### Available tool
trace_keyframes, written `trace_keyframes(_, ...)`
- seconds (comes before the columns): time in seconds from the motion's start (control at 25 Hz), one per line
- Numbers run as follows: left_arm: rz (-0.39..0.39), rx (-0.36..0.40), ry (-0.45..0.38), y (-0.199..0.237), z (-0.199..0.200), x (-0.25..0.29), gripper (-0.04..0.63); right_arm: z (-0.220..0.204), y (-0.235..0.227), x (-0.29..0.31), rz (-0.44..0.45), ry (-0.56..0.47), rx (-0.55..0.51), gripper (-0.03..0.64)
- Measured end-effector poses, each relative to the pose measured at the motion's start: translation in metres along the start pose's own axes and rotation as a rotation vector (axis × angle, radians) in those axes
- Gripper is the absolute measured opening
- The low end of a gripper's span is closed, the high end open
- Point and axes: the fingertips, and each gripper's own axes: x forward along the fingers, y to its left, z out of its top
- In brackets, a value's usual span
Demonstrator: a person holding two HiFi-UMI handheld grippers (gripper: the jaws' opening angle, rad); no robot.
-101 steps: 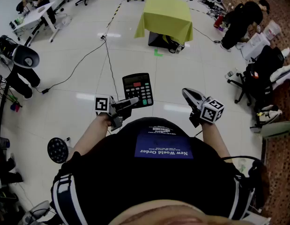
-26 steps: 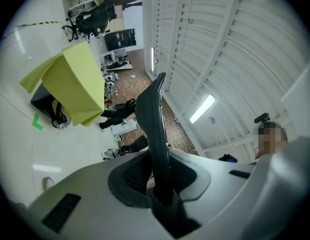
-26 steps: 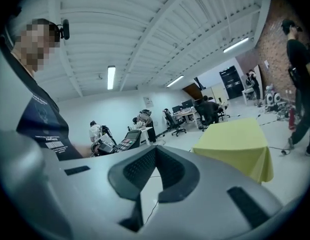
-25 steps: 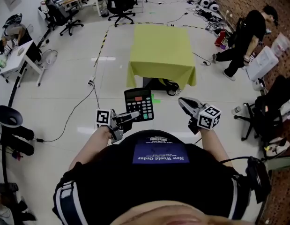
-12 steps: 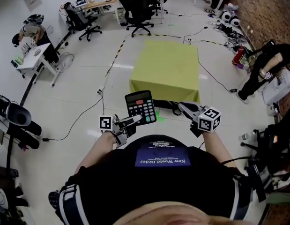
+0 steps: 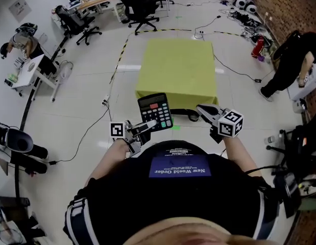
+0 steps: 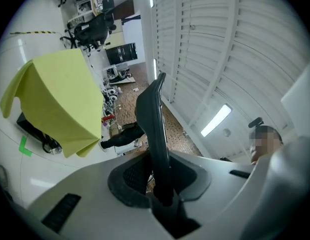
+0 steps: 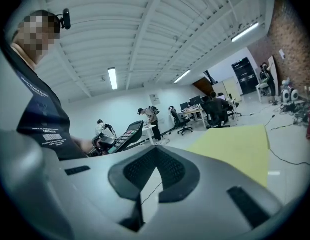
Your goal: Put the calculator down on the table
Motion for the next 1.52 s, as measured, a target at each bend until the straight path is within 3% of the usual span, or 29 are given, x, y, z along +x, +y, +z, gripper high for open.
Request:
trace_keyframes(0.2, -0.08, -0.005, 0.076, 0.016, 0.086, 0.006, 0.083, 0.055, -0.026, 0.045, -0.087, -0.023, -0.059, -0.012)
trace_keyframes(0.36, -0.123, -0.002, 0.185, 0.026, 0.15, 0.009, 0.083, 0.091, -0.051, 0.074, -0.186, -0.056, -0.064, -0.012)
trace_keyframes(0.48, -0.143, -0.027, 0.238, 0.05, 0.181, 0.002, 0.083, 0.084, -0.067, 0.106, -0.25, -0.068, 0.004, -0.012)
trace_keyframes(0.68, -0.137, -0.08, 0.282, 0.088, 0.205, 0.003, 0.083, 0.066, -0.071, 0.144, -0.249, 0.012, -0.006, -0.012)
trace_keyframes(0.96, -0.122, -0.094, 0.259, 0.112, 0.232, 0.038, 0.083, 0.091, -0.134, 0.129, -0.271, -0.032, 0.021, -0.012)
trace_keyframes(1.08, -0.079, -0.066, 0.244, 0.125, 0.245, 0.066, 0.083, 0.097, -0.164, 0.123, -0.216, -0.045, 0.0, -0.012)
trace_keyframes(1.28, -0.062, -0.011, 0.147, 0.122, 0.27, 0.12, 0.083, 0.126, -0.223, 0.107, -0.127, -0.044, -0.053, -0.013)
trace_keyframes(1.52, -0.033, 0.001, 0.088, 0.134, 0.281, 0.174, 0.083, 0.131, -0.283, 0.09, -0.073, -0.029, -0.042, -0.013)
